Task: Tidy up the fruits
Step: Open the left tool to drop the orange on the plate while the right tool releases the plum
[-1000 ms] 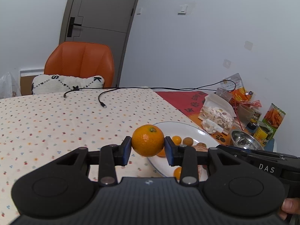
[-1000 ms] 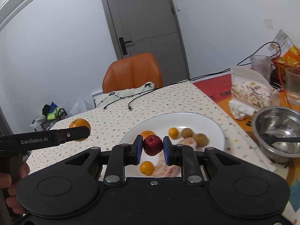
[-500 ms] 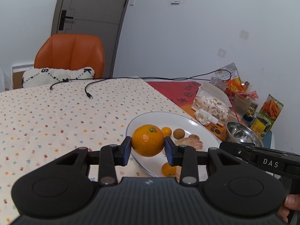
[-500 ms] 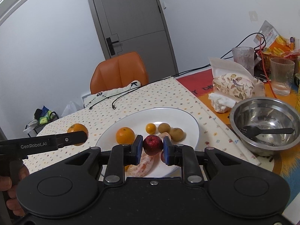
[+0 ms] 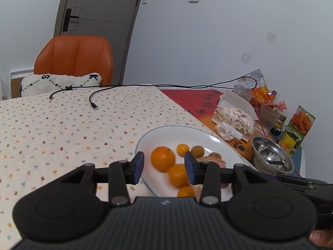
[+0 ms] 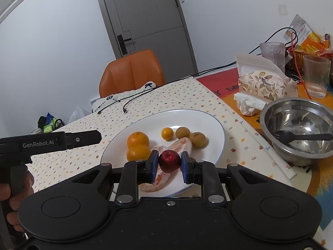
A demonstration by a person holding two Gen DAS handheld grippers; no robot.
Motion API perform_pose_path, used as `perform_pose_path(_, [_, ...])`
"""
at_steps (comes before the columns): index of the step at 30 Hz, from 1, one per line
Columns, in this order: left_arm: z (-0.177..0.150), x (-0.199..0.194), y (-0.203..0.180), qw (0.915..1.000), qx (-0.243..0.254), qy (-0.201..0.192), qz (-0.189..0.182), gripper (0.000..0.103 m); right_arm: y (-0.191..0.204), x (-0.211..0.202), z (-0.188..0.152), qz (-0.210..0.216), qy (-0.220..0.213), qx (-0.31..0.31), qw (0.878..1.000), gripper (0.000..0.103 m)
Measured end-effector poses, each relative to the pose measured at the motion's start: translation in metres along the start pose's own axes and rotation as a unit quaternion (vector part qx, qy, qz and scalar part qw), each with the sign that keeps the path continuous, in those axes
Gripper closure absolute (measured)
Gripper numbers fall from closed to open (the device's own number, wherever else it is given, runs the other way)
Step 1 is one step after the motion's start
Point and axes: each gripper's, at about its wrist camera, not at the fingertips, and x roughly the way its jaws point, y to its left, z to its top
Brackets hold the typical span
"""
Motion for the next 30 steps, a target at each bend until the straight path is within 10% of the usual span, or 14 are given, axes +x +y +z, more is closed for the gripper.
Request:
perform_pose_path(17, [-0.001,-0.033,0.016,0.9993,-0.006,-0.016,0.034,0.036,0.001,-0.021,0.005,-0.001,-0.019,0.02,1.0,0.073])
perform_pose_path(30, [-0.002,-0.065,0.025,0.9978,0.006,-0.016,0.064,0.022,0.028,-0.036,0.002,0.012,-0.023,-0.003,1.0,0.044])
